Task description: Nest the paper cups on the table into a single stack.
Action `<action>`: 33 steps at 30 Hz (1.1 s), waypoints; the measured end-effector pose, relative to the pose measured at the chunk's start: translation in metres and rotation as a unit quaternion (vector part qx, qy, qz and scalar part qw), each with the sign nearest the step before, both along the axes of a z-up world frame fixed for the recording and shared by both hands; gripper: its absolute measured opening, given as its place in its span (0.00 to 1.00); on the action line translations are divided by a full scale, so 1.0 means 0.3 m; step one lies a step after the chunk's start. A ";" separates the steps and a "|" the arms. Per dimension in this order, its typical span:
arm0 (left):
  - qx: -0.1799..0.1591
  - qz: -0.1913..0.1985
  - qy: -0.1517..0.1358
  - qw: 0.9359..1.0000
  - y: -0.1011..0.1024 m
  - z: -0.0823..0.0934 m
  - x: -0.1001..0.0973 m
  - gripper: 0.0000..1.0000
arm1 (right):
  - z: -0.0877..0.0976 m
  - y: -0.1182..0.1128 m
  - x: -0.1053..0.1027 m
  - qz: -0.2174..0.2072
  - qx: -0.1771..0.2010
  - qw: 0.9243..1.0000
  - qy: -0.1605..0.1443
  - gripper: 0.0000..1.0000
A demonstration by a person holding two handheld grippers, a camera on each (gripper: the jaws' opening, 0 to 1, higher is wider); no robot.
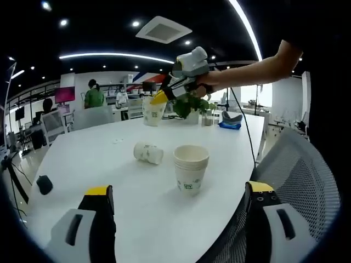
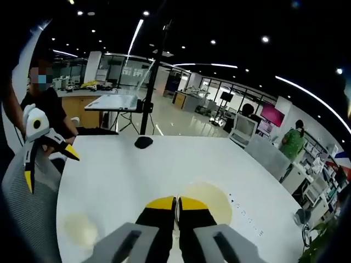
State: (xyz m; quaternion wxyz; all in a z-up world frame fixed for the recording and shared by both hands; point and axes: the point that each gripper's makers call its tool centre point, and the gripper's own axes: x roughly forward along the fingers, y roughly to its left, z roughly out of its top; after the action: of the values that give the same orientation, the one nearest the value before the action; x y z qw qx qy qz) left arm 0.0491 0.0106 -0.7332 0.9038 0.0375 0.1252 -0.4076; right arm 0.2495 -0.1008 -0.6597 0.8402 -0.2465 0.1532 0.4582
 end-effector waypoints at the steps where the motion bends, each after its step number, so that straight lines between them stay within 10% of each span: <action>1: 0.000 0.000 0.000 1.000 0.000 0.000 0.000 0.99 | 0.004 0.002 -0.017 0.002 0.001 1.000 0.002 0.00; 33: 0.000 -0.009 0.010 1.000 -0.008 -0.009 -0.011 0.98 | 0.017 0.075 -0.459 0.060 0.018 0.995 0.080 0.00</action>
State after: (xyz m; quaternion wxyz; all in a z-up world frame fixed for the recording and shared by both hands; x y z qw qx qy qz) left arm 0.0459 0.0081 -0.7359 0.8988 0.0343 0.1337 -0.4161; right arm 0.1117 -0.0784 -0.6545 0.8006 -0.2021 0.1968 0.5287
